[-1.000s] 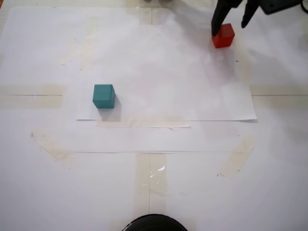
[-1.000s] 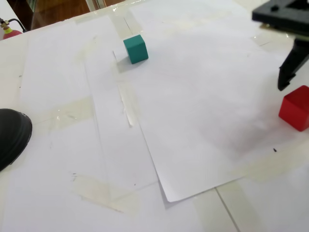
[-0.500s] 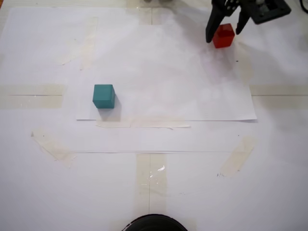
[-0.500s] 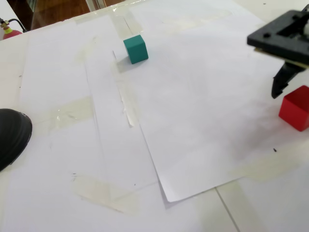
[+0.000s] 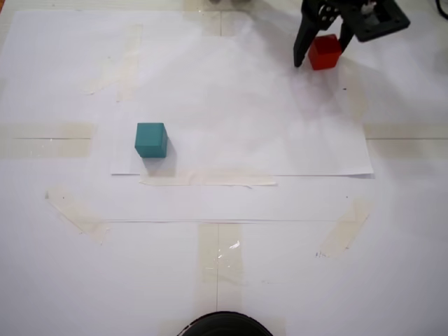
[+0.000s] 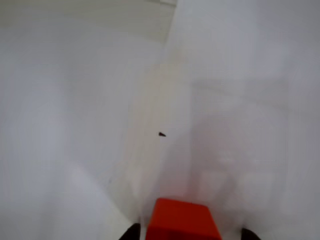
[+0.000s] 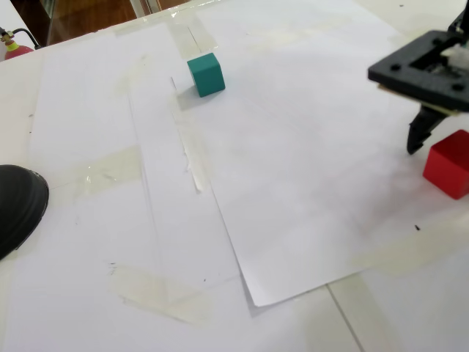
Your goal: Put the red cube on the top of the blue cube.
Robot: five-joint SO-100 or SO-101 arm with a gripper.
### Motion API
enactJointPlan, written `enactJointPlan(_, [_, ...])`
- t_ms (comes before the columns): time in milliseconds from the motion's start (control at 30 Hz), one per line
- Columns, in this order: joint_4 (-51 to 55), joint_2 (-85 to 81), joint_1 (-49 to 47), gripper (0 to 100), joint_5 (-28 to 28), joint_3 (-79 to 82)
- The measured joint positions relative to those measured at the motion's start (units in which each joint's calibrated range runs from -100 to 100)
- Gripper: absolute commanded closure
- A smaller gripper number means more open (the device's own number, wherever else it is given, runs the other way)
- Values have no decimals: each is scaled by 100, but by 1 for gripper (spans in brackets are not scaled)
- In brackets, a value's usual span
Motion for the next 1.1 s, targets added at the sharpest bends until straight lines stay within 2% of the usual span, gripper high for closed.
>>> enactJointPlan(267, [-98,-9,0,75,-5,99])
enactJointPlan(533, [-130,-17,51,83,-5,117])
enactJointPlan(867, [-81,-52,66,84,0,108])
enactJointPlan(1100, [1269,-61,322,84,352,-497])
